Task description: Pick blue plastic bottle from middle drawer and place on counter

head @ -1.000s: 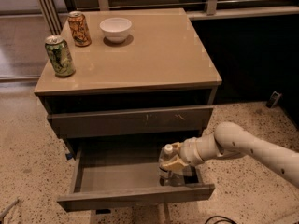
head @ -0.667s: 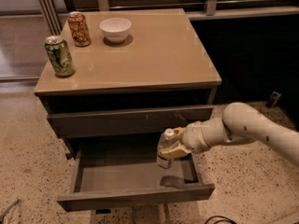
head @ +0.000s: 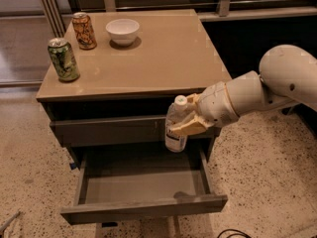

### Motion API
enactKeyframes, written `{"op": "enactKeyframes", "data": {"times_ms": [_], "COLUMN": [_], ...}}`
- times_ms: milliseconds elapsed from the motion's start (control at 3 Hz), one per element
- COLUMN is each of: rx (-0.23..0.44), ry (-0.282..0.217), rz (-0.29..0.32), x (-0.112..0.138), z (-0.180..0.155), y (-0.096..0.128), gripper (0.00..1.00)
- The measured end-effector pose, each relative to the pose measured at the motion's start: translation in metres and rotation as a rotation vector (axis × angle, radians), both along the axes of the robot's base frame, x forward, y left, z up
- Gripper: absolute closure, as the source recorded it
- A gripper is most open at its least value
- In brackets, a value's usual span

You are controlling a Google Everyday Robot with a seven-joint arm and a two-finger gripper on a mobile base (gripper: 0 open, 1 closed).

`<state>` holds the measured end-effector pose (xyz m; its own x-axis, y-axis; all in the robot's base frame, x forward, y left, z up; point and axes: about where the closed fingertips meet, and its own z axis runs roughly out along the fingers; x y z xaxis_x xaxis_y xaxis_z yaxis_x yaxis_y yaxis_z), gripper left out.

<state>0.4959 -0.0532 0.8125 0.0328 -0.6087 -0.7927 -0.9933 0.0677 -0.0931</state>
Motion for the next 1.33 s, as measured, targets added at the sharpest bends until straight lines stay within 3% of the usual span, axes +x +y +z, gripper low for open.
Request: {"op": "enactKeyframes", "data": {"times_ms": [667, 1000, 1333], "rx": [0.005, 0.023, 0.044], "ry": [0.031, 0.084, 0.083], "rz": [-0.006, -0.026, -0.031], "x": [0.002, 0.011, 0.035], "z": [0.009, 0.044, 0.109], "y": [-0.001, -0.001, 0.004], "gripper": [1.0, 1.0, 1.0]}}
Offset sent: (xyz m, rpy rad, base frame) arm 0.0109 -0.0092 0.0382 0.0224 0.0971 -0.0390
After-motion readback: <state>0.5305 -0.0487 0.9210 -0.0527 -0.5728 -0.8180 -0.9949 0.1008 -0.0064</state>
